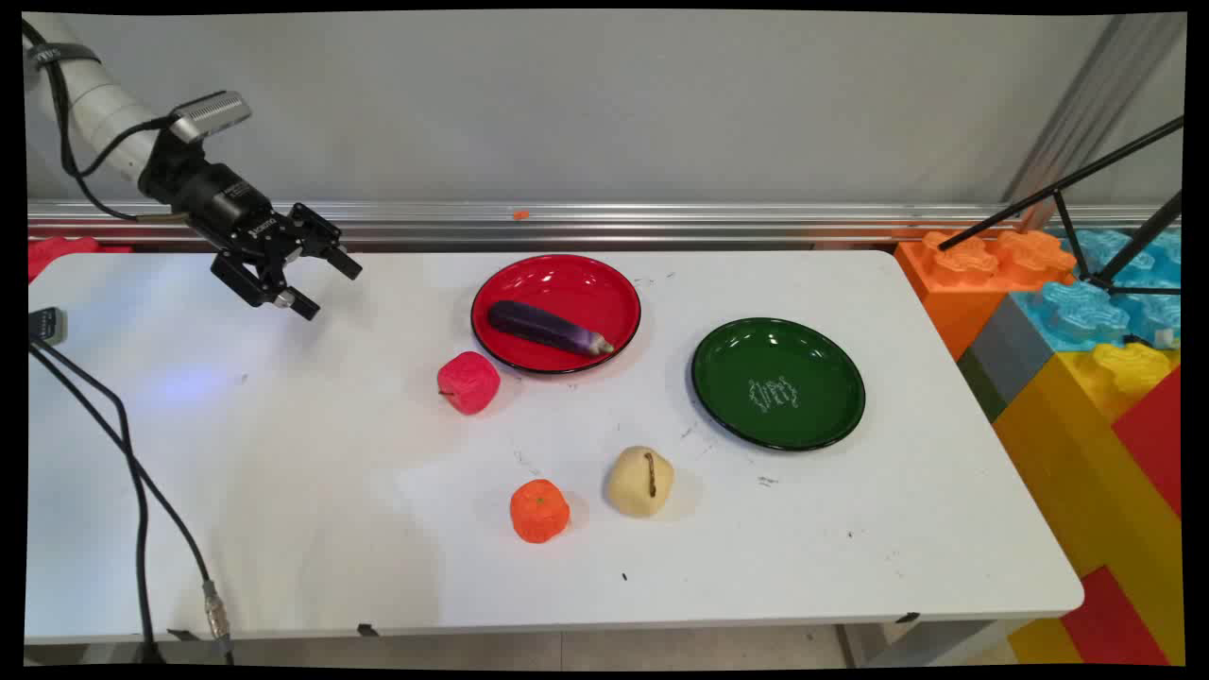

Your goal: Pick up the eggplant from the red plate

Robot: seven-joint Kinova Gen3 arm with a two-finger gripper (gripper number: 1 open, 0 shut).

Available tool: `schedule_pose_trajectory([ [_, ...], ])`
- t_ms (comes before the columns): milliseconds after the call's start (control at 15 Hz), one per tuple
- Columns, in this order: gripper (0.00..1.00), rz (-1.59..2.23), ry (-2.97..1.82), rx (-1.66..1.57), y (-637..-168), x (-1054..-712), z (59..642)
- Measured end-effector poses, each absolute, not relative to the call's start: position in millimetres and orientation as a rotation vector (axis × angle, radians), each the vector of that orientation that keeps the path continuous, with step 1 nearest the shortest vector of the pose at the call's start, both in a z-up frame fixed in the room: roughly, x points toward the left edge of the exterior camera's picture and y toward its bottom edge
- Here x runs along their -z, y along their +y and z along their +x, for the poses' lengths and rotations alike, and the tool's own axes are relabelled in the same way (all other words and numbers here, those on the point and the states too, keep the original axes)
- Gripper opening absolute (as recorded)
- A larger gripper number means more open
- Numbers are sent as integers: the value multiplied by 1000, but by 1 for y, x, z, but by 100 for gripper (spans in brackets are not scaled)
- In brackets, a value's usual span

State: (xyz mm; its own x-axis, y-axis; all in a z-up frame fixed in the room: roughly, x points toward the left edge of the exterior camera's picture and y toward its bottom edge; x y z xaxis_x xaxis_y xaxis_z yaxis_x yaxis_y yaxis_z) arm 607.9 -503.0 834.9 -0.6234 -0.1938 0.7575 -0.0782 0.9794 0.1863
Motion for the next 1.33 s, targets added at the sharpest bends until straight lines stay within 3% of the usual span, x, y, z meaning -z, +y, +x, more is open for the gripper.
schedule_pose_trajectory([
  [800,100,66,-2218,117,-546,-842,549],
  [1333,100,36,-2232,58,-595,-824,493],
])
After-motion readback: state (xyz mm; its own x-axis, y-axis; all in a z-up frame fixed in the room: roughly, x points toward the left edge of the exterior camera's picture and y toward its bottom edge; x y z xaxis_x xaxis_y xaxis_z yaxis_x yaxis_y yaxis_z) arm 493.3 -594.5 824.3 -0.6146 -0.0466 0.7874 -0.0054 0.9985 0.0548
